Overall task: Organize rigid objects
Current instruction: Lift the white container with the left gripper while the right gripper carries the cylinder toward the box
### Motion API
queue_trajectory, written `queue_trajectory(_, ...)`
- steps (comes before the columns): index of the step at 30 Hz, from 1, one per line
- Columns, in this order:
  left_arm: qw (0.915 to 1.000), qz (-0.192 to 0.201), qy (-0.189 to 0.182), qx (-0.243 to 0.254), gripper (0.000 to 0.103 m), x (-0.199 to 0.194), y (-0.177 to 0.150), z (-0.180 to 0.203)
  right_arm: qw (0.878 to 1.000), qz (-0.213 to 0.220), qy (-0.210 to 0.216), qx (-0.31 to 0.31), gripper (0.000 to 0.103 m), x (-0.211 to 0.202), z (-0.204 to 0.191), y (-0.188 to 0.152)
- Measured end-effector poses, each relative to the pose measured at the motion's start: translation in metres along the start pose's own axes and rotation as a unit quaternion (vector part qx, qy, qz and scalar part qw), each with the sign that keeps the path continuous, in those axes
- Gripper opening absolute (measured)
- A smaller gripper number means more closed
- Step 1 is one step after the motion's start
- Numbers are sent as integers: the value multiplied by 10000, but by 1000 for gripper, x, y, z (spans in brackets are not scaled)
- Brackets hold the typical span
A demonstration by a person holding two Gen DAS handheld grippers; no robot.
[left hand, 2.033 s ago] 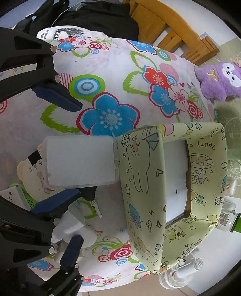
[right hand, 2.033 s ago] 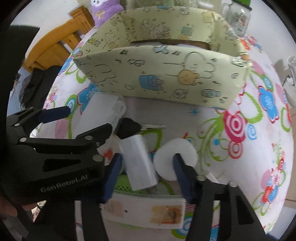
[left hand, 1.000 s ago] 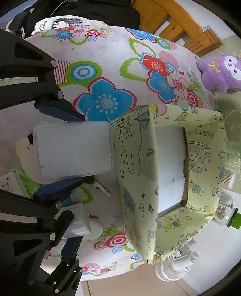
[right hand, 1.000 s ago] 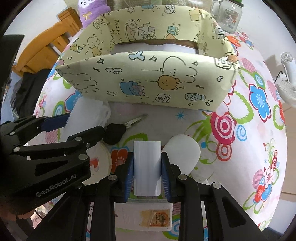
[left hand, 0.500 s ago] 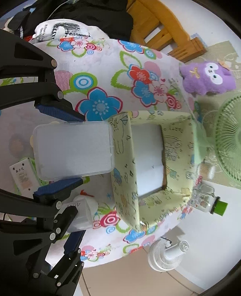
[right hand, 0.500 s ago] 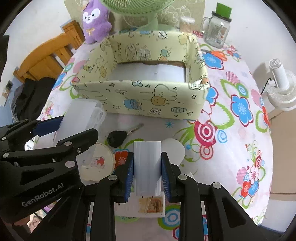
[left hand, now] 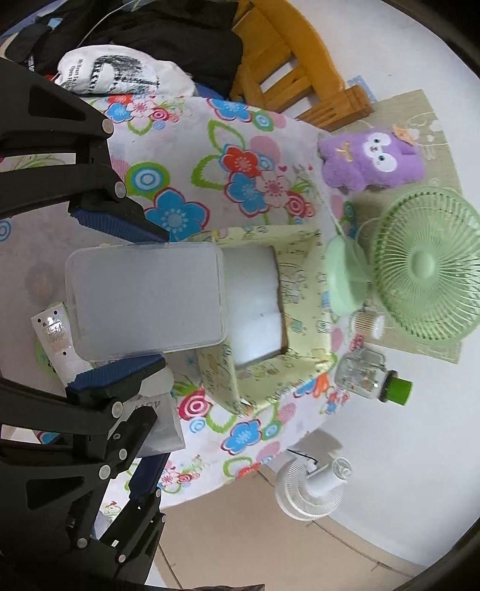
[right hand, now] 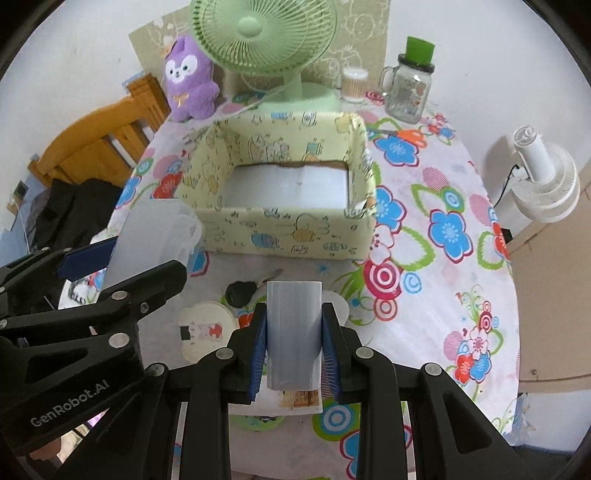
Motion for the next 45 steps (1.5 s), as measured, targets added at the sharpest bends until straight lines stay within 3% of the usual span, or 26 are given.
queue_trajectory(16,9993,333,-96,122,62,-20,29,4,9990,360,-118,223,30,-26,10,26)
queue_trajectory(26,9993,317,196,-59,62,-3,47,4,9995,285,132,26,30,-10,20,52)
queue_trajectory(45,9985,131,367,-394,62,45,80,-6,9993,196,297,-91,30,32,37,108)
Point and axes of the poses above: each gripper's, at about its wrist camera, not at the fingertips, and x roughly the way its jaws point, z to its right, y to its top, the point moved 10 cm from there along x, roughly the way its jaws point, and after that the axes turned 3 degrees about z, right-handed, at the moved point
